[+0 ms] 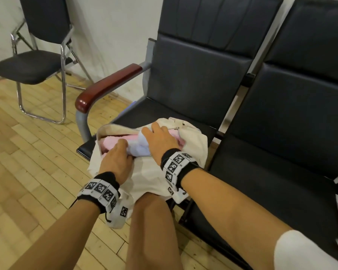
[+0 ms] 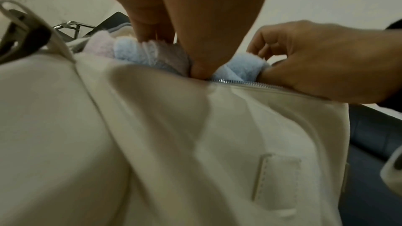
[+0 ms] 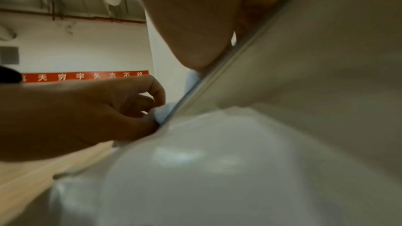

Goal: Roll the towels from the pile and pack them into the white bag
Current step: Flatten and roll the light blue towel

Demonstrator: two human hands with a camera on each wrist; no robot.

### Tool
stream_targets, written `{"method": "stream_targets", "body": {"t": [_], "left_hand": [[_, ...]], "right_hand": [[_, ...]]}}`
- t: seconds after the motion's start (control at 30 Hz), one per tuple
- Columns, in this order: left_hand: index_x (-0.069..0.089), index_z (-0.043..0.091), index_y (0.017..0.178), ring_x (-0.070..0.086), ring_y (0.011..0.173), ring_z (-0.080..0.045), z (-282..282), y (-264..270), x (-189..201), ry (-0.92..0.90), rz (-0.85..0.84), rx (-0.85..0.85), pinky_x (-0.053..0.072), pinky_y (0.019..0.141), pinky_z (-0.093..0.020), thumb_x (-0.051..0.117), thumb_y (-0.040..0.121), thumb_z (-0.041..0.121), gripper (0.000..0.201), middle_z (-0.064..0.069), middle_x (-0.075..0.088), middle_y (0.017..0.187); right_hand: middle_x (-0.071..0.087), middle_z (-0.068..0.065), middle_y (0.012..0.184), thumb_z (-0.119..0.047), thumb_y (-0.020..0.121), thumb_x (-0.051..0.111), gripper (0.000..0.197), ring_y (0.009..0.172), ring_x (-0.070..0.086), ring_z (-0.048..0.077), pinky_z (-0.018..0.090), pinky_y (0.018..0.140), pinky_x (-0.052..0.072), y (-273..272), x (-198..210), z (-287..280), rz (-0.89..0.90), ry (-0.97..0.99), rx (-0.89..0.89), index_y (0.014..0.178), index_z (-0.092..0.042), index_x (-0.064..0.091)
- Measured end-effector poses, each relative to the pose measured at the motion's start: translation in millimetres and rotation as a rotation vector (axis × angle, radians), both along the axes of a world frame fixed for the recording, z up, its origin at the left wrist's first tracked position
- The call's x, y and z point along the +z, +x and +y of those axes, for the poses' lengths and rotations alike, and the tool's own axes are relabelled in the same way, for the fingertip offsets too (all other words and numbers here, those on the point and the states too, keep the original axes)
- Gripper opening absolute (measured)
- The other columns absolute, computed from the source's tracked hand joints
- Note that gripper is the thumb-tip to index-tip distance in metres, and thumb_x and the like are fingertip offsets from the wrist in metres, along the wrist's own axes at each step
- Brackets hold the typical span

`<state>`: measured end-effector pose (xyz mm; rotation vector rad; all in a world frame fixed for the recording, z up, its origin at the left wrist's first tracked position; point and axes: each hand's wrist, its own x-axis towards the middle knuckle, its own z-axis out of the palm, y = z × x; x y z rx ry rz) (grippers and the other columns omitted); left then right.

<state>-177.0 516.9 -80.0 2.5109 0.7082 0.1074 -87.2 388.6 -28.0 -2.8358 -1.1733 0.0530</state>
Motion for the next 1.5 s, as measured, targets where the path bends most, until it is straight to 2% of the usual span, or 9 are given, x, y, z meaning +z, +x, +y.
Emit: {"method": "stream_targets", "body": {"t": [0.23,0.53,0.67,0.8,0.9,1.0,1.1,1.33,1.5], "left_hand": [[0.060,0.010,0.121,0.057,0.111,-0.031,-12.6,15.3,6.0,0.043,-0.032,-0.197,0.044,0.092,-0.036,0.063,0.092,0.028,0.034,-0.011,0.056,0.131],[0.062,0.027,0.128,0.041,0.134,-0.018,-37.3,13.6,2.9,0.166,0.188,-0.363,0.032,0.109,-0.034,0.058,0.081,0.070,0.064,0.003,0.043,0.149],[0.061,0.029,0.128,0.042,0.131,-0.021,-42.0,14.2,8.0,0.217,0.236,-0.417,0.032,0.111,-0.040,0.044,0.091,0.068,0.056,0.001,0.048,0.143],[0.062,0.034,0.114,0.042,0.124,-0.023,-43.7,11.1,-0.8,0.268,0.297,-0.477,0.033,0.103,-0.044,-0.002,0.081,0.074,0.082,0.006,0.058,0.124],[0.065,0.025,0.107,0.046,0.118,-0.022,-47.1,1.4,10.2,0.210,0.253,-0.418,0.034,0.098,-0.039,0.013,0.089,0.064,0.068,0.001,0.060,0.118],[0.057,0.023,0.091,0.056,0.097,-0.022,-42.1,-9.5,31.5,0.130,0.164,-0.342,0.041,0.082,-0.036,0.037,0.099,0.055,0.039,0.000,0.061,0.102],[0.048,0.028,0.082,0.055,0.081,-0.021,-31.5,-15.8,52.7,0.170,0.117,-0.300,0.041,0.074,-0.036,0.035,0.098,0.061,0.038,0.001,0.060,0.089],[0.049,0.030,0.075,0.054,0.070,-0.019,-39.4,-8.2,85.6,0.256,-0.008,-0.191,0.039,0.059,-0.031,0.054,0.085,0.067,0.039,0.005,0.054,0.071],[0.052,0.026,0.088,0.060,0.084,-0.022,-45.7,0.0,57.7,0.260,0.042,-0.194,0.049,0.074,-0.038,0.052,0.083,0.071,0.045,0.005,0.060,0.085]], "right_hand": [[0.058,0.009,0.132,-0.020,0.103,0.041,0.032,0.123,0.053,0.028,0.038,0.099,0.042,35.7,3.7,-51.1,0.008,-0.286,-0.104,0.128,-0.013,0.060],[0.063,0.012,0.112,-0.029,0.092,0.047,0.034,0.099,0.060,0.029,0.035,0.082,0.047,28.9,9.9,-89.1,0.085,-0.260,-0.076,0.119,-0.010,0.058],[0.055,-0.002,0.093,-0.052,0.092,0.045,0.036,0.089,0.049,0.021,0.038,0.096,0.034,19.4,3.4,-100.7,0.051,-0.241,0.101,0.108,-0.023,0.059],[0.055,-0.009,0.100,-0.033,0.101,0.039,0.025,0.098,0.046,0.017,0.045,0.104,0.028,16.6,7.9,-98.2,0.000,-0.457,0.197,0.113,-0.030,0.060],[0.058,-0.007,0.105,-0.027,0.104,0.037,0.026,0.088,0.033,0.014,0.044,0.098,0.032,12.4,19.0,-100.1,-0.112,-0.323,0.229,0.114,-0.029,0.060],[0.054,-0.008,0.096,-0.023,0.102,0.041,0.018,0.091,0.049,0.016,0.040,0.091,0.032,8.7,29.1,-102.7,-0.147,-0.229,0.196,0.108,-0.029,0.057],[0.056,-0.006,0.100,-0.025,0.101,0.041,0.014,0.097,0.055,0.019,0.038,0.084,0.028,7.9,41.6,-98.2,-0.163,-0.130,0.175,0.105,-0.029,0.054],[0.055,-0.007,0.078,-0.039,0.099,0.041,0.022,0.064,0.046,0.014,0.034,0.081,0.039,-1.9,56.2,-121.5,-0.157,0.081,0.056,0.089,-0.023,0.051],[0.063,0.000,0.113,-0.045,0.088,0.056,0.033,0.104,0.055,0.020,0.037,0.093,0.045,10.1,34.1,-138.8,0.019,0.160,0.081,0.113,-0.023,0.063]]}}
